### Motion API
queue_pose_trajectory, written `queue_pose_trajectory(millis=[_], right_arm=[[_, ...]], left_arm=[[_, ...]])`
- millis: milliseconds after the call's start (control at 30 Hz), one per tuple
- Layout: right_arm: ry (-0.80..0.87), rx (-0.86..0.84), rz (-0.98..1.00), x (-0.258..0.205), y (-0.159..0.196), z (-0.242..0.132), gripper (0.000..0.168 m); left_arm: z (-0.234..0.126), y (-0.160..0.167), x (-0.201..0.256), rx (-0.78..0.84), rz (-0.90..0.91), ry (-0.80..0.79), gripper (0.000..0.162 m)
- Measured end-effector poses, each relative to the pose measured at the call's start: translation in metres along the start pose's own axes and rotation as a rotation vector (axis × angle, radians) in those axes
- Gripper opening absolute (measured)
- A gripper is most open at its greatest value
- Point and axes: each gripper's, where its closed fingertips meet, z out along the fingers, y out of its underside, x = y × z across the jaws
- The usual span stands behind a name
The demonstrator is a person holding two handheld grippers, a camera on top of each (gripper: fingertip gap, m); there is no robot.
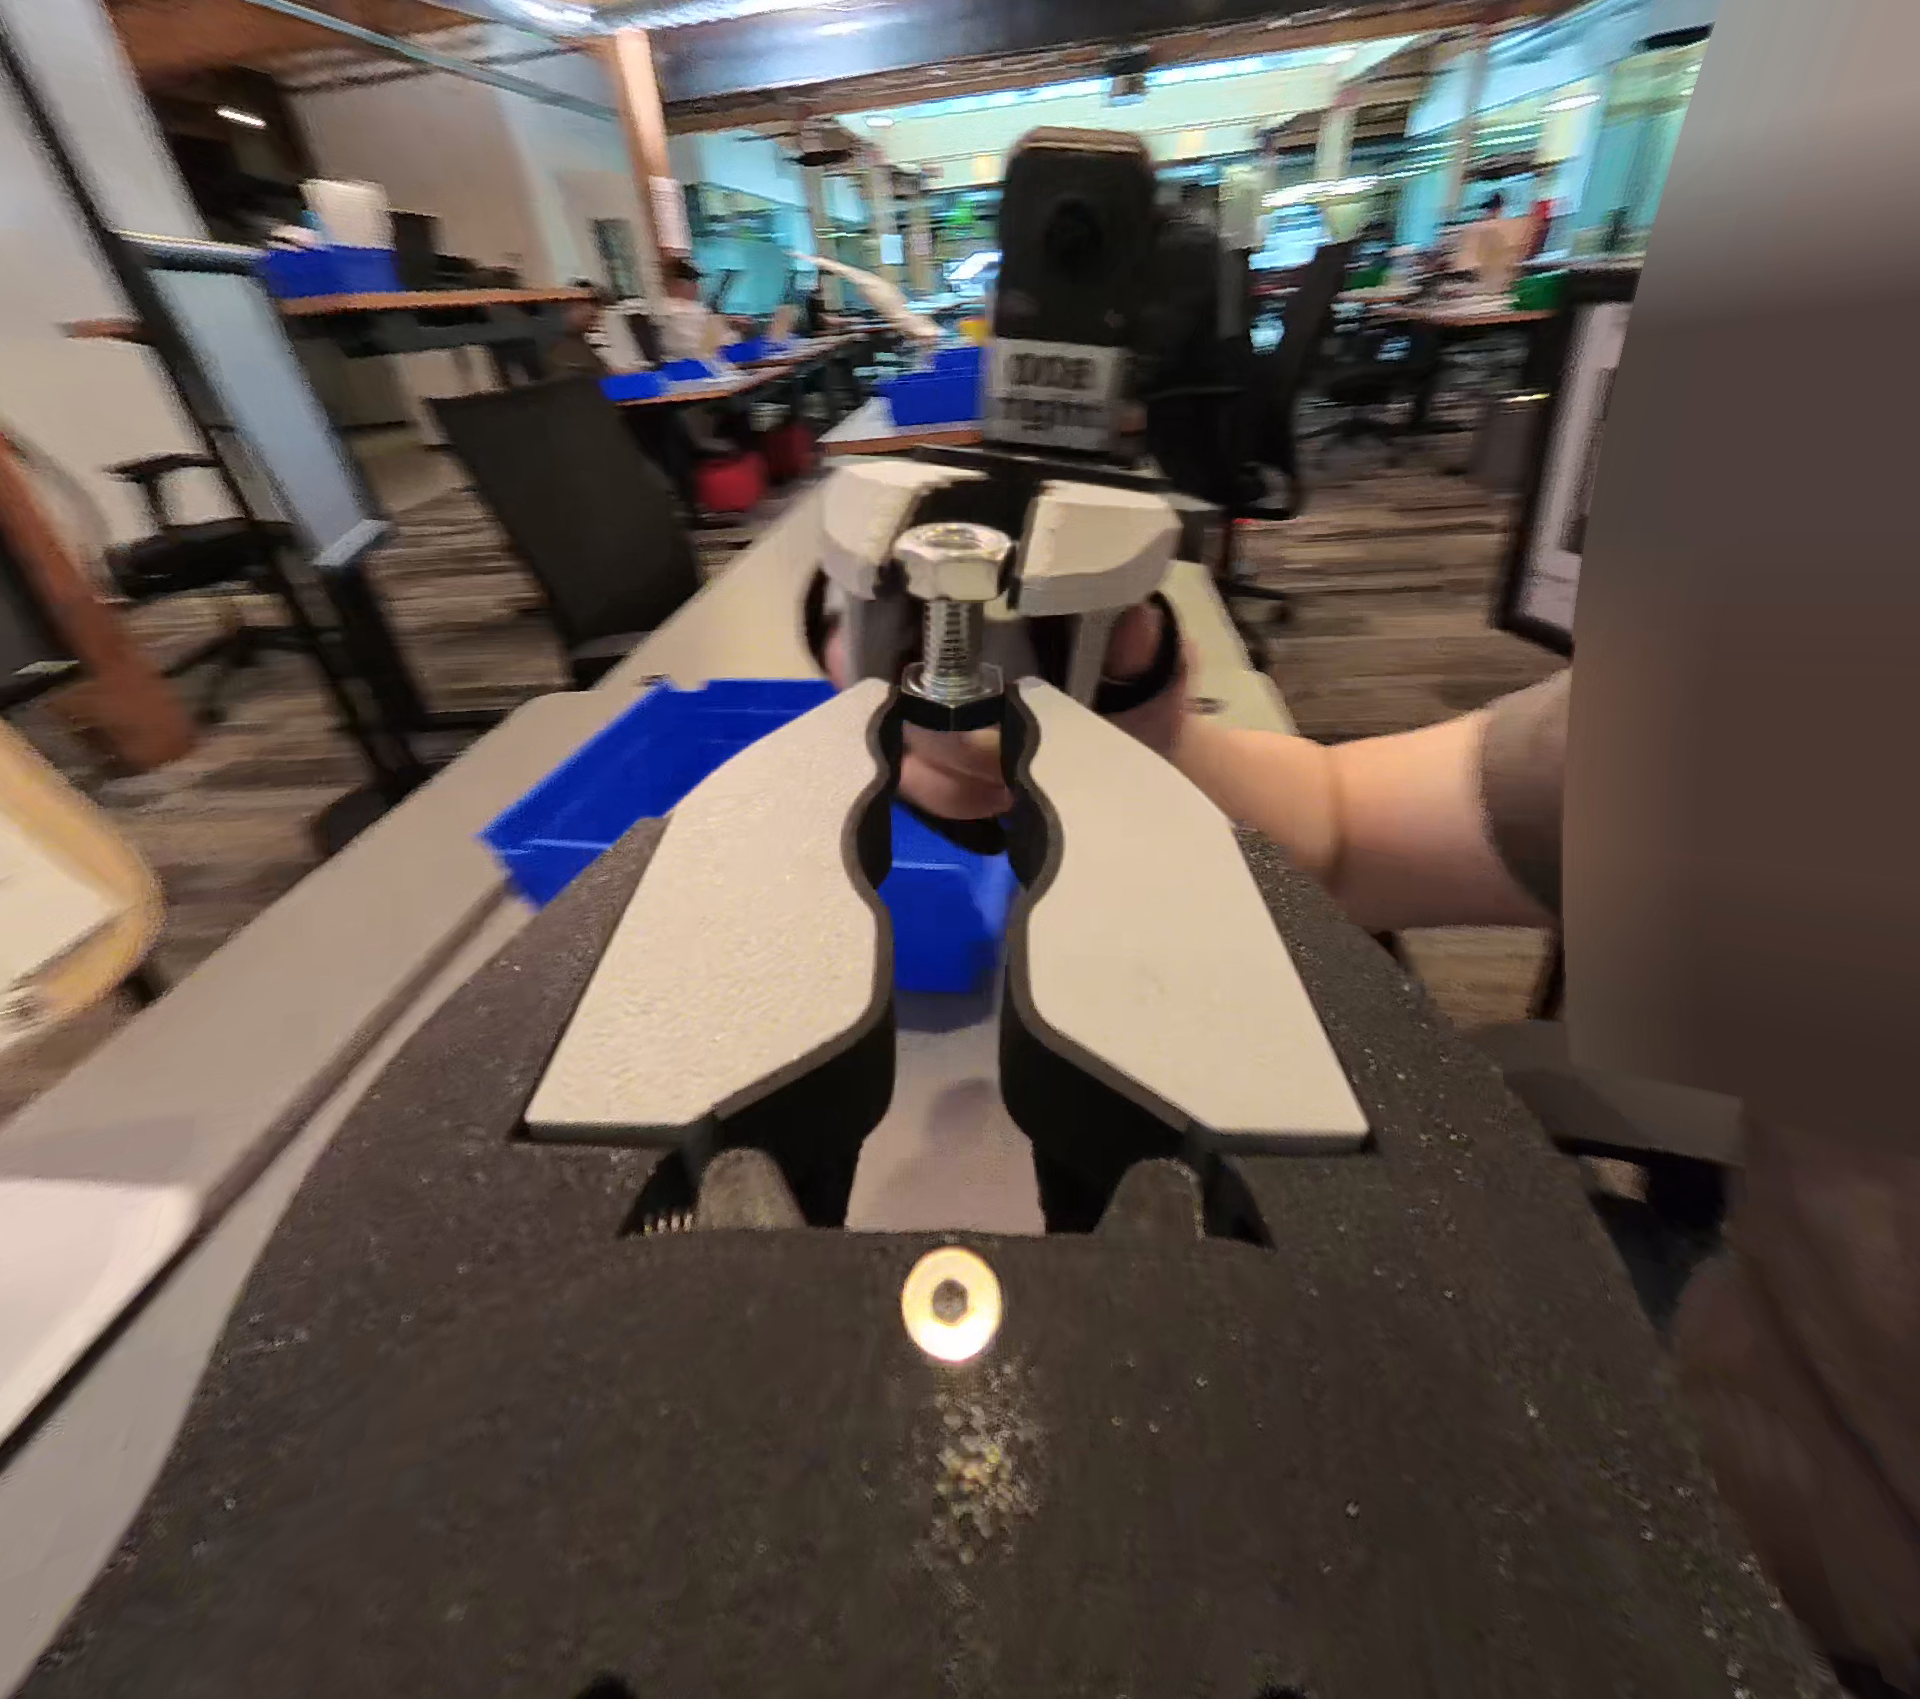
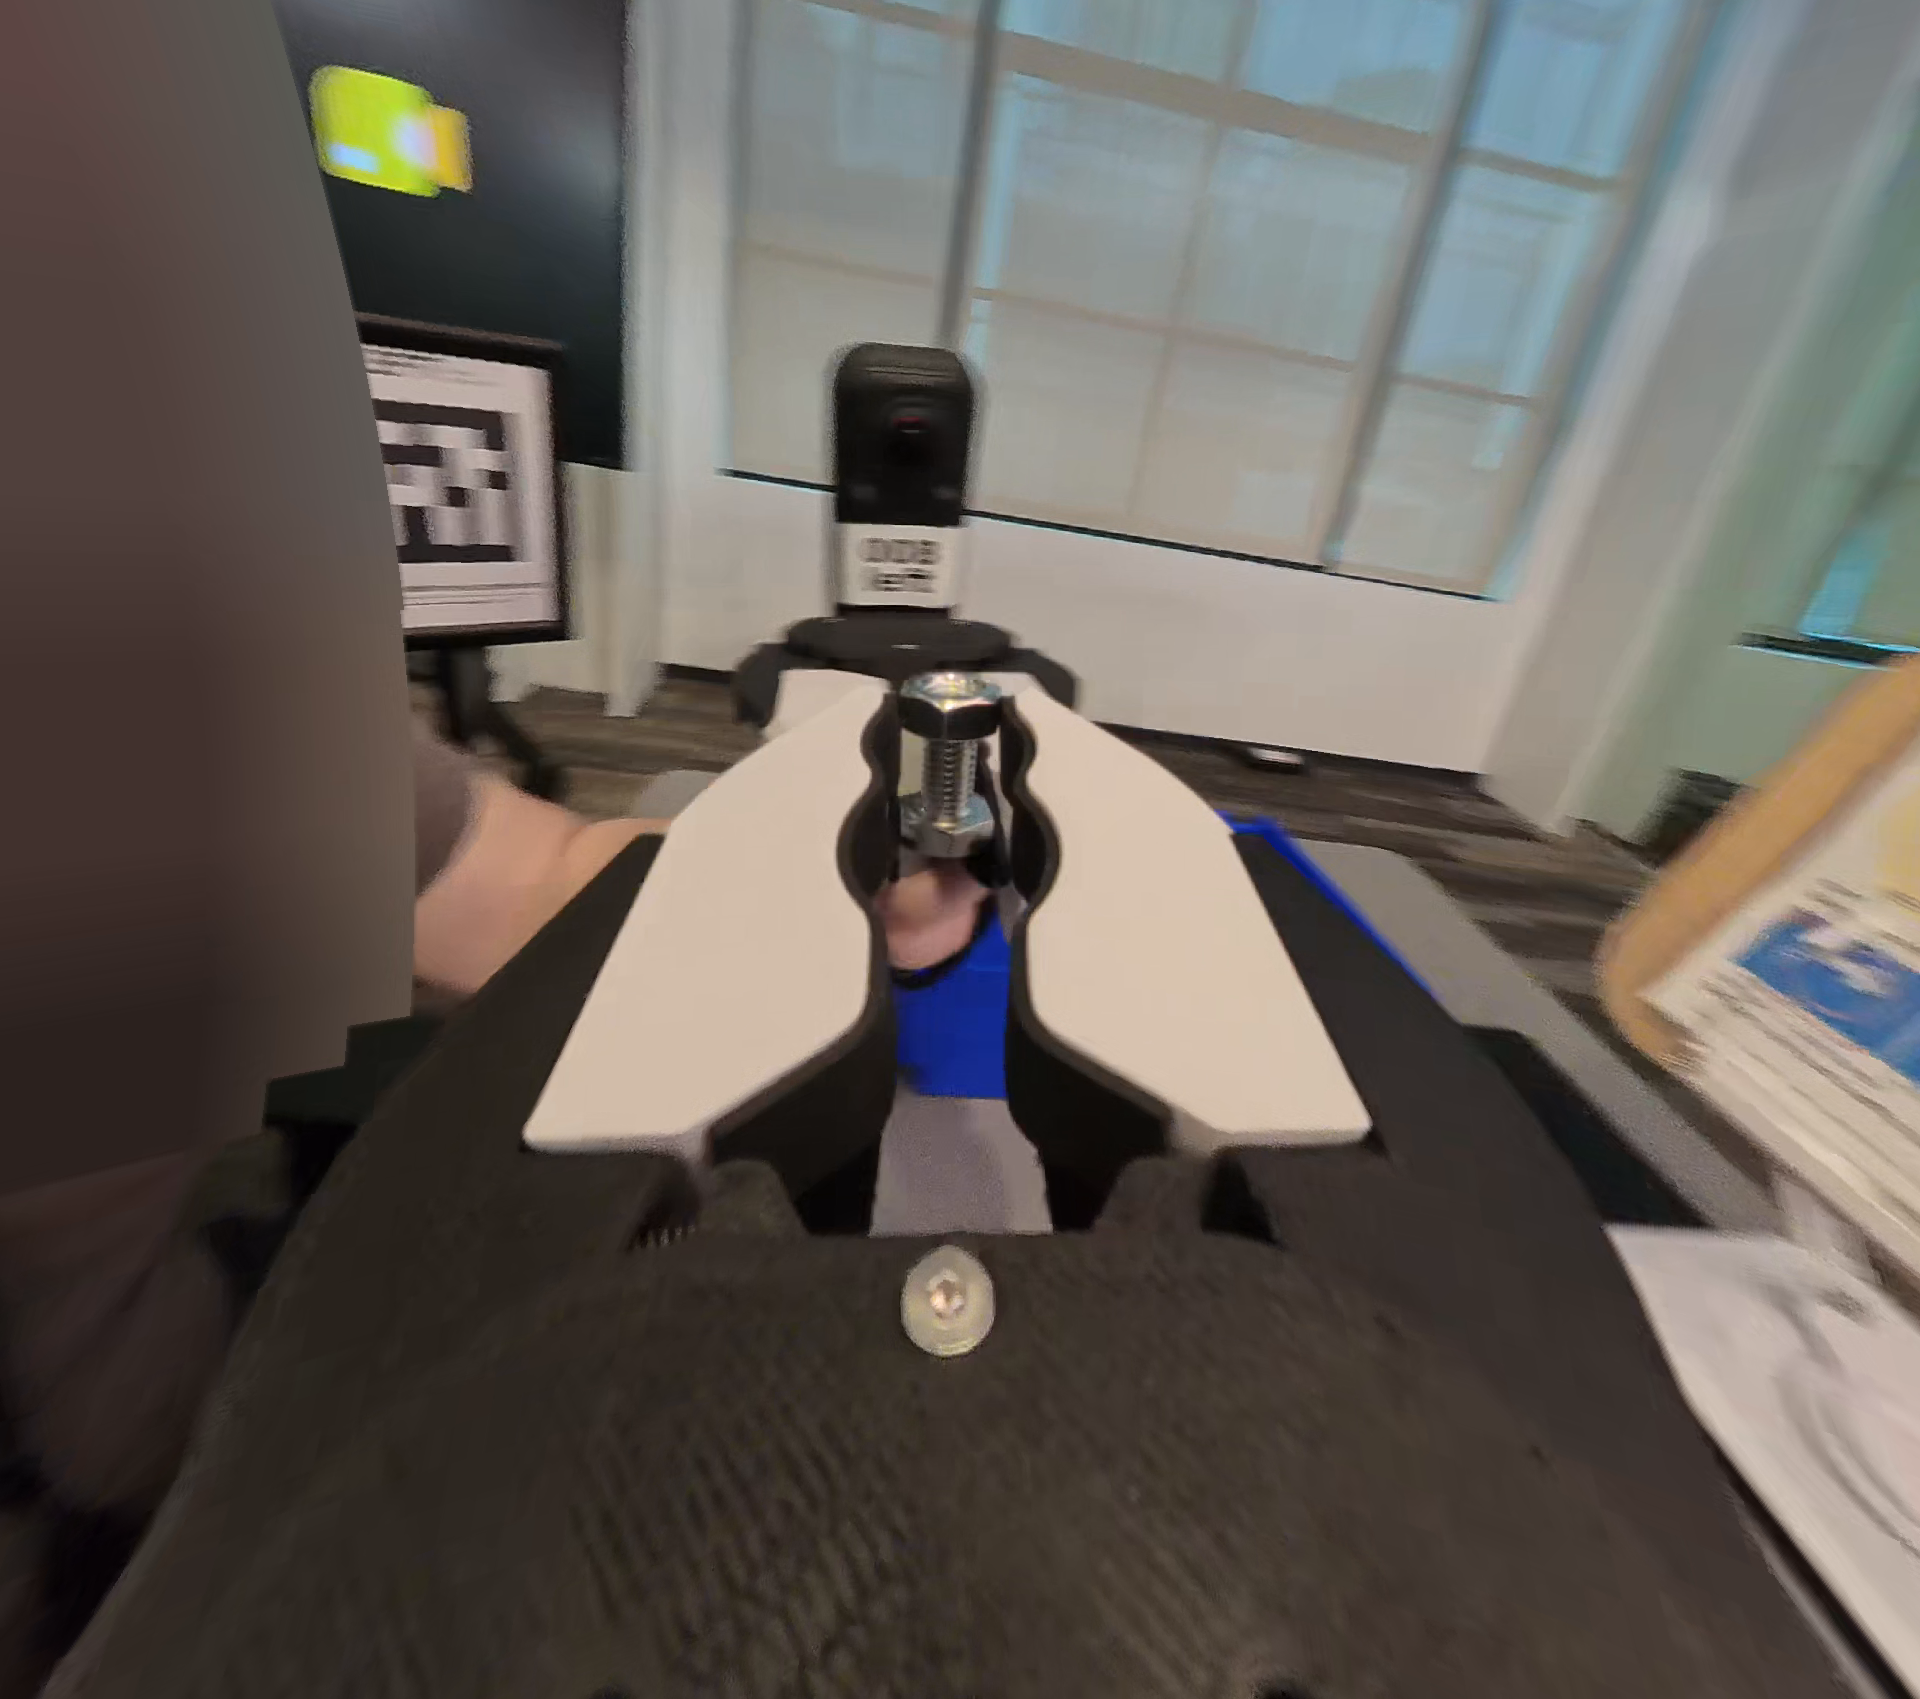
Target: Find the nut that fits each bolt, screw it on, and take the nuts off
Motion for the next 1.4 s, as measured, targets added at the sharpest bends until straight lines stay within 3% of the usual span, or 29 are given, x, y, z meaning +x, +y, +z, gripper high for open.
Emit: queue_pose_trajectory(millis=[167,267,500,567,633,667,833,967,1167,1400], right_arm=[[-0.482,0.051,0.192,-0.039,-0.001,-0.017,0.019],[-0.669,0.084,0.279,-0.055,0.003,-0.024,0.019],[-0.747,0.112,0.327,-0.060,0.003,-0.029,0.019],[-0.714,0.109,0.306,-0.058,0.001,-0.027,0.019],[-0.629,0.110,0.275,-0.050,-0.003,-0.024,0.049],[-0.573,0.121,0.258,-0.044,-0.007,-0.023,0.053],[-0.022,0.096,-0.055,0.005,-0.016,-0.014,0.053],[0.269,0.030,-0.149,0.025,-0.007,-0.007,0.047],[0.370,0.022,-0.055,0.035,0.009,-0.004,0.039],[0.362,-0.007,-0.040,0.035,0.016,-0.001,0.029]], left_arm=[[0.005,0.006,0.044,-0.014,-0.131,0.339,0.017],[0.008,0.013,0.061,-0.038,-0.177,0.456,0.018],[0.010,0.014,0.066,-0.031,-0.204,0.495,0.018],[0.010,0.012,0.064,-0.024,-0.195,0.474,0.018],[0.010,0.010,0.055,-0.015,-0.176,0.412,0.018],[0.011,0.008,0.046,-0.002,-0.161,0.346,0.018],[0.004,0.005,-0.008,0.024,-0.032,-0.040,0.017],[-0.001,0.006,-0.030,0.020,0.032,-0.212,0.017],[-0.004,0.011,-0.040,-0.013,0.024,-0.296,0.017],[-0.001,0.013,-0.038,-0.025,0.024,-0.287,0.017]])
